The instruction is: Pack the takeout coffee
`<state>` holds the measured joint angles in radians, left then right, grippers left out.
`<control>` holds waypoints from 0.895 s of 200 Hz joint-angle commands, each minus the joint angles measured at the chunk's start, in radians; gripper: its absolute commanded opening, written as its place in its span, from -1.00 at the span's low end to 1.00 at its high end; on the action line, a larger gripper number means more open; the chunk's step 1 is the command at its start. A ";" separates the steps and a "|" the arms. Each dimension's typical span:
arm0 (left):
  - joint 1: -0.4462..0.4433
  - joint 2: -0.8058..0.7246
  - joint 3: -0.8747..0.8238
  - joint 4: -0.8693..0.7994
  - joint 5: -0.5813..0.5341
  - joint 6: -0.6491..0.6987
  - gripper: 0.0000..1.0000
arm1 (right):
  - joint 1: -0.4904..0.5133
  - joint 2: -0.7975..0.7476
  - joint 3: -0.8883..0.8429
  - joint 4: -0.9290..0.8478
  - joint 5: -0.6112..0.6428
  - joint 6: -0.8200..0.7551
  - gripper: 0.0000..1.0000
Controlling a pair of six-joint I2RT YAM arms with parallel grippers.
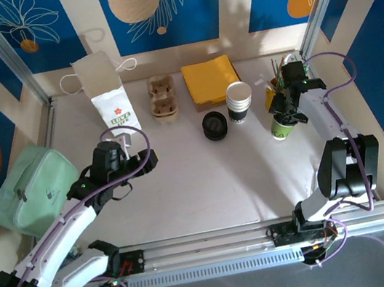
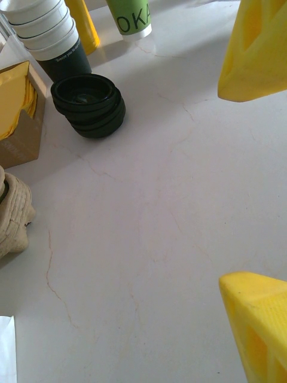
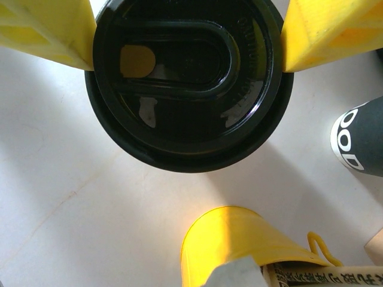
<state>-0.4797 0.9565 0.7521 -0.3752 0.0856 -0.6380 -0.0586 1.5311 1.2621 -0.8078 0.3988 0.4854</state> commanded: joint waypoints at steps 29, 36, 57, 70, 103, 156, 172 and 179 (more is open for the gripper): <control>0.012 -0.020 -0.002 0.000 0.009 0.009 0.50 | 0.005 0.015 0.022 -0.019 -0.016 -0.011 0.54; 0.013 -0.018 -0.001 0.000 0.011 0.008 0.50 | 0.008 0.017 0.021 -0.017 -0.012 -0.011 0.54; 0.013 -0.016 0.001 0.000 0.011 0.009 0.50 | 0.016 0.024 0.020 -0.019 -0.003 -0.011 0.54; 0.014 -0.016 0.003 -0.002 0.012 0.009 0.50 | 0.020 0.026 0.020 -0.023 0.000 -0.011 0.54; 0.015 -0.016 0.004 0.001 0.014 0.009 0.50 | 0.046 0.027 0.011 -0.026 0.022 -0.005 0.56; 0.016 -0.016 0.000 0.003 0.017 0.004 0.50 | 0.076 0.028 0.003 -0.035 0.056 0.001 0.63; 0.016 -0.018 -0.001 0.002 0.018 0.004 0.50 | 0.080 0.021 0.004 -0.037 0.058 -0.001 0.63; 0.017 -0.019 -0.002 0.001 0.017 0.003 0.50 | 0.080 0.018 0.008 -0.040 0.059 -0.001 0.63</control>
<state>-0.4770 0.9565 0.7521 -0.3752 0.0864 -0.6380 0.0154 1.5562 1.2621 -0.8234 0.4381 0.4858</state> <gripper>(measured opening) 0.749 0.815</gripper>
